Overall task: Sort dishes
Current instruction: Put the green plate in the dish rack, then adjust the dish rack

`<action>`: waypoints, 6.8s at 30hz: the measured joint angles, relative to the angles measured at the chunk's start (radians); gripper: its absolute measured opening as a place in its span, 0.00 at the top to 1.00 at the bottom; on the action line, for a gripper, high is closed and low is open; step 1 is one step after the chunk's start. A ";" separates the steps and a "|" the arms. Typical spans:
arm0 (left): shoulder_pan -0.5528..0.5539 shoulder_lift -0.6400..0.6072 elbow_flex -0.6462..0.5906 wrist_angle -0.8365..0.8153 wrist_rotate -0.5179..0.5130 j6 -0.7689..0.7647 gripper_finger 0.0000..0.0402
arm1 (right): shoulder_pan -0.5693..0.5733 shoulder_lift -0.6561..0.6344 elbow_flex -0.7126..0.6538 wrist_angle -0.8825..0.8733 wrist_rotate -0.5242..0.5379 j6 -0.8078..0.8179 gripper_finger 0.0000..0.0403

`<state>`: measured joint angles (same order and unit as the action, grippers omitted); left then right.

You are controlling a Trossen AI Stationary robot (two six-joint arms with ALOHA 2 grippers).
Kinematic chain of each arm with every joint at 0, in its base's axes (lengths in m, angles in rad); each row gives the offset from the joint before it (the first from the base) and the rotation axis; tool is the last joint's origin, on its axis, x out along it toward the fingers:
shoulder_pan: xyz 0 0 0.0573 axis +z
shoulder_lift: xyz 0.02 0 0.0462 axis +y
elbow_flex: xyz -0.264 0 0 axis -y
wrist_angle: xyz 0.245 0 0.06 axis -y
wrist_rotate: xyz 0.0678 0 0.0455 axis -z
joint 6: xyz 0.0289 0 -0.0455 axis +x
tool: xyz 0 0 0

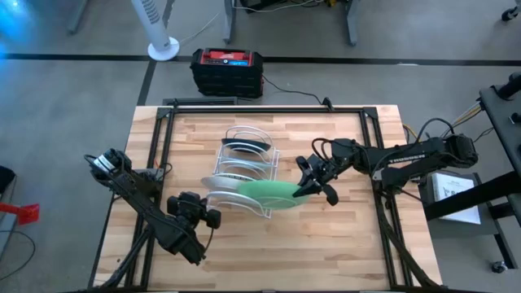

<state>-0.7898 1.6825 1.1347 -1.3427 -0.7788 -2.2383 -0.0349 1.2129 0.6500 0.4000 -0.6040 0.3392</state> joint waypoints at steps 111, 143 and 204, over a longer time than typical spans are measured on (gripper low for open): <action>0.047 0.000 -0.003 0.157 -0.060 0.068 1.00 | 0.080 0.277 0.128 0.234 0.248 0.012 0.86; 0.048 0.000 -0.005 0.158 -0.050 0.068 1.00 | 0.082 0.036 0.263 -0.511 0.450 -0.181 0.42; 0.051 0.000 -0.005 0.176 -0.079 0.267 1.00 | 0.432 0.542 0.051 0.180 0.956 0.001 0.51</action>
<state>-0.7392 1.6821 1.1297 -1.1667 -0.8574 -1.9717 0.3972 1.7547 0.7006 0.5797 0.3515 0.3405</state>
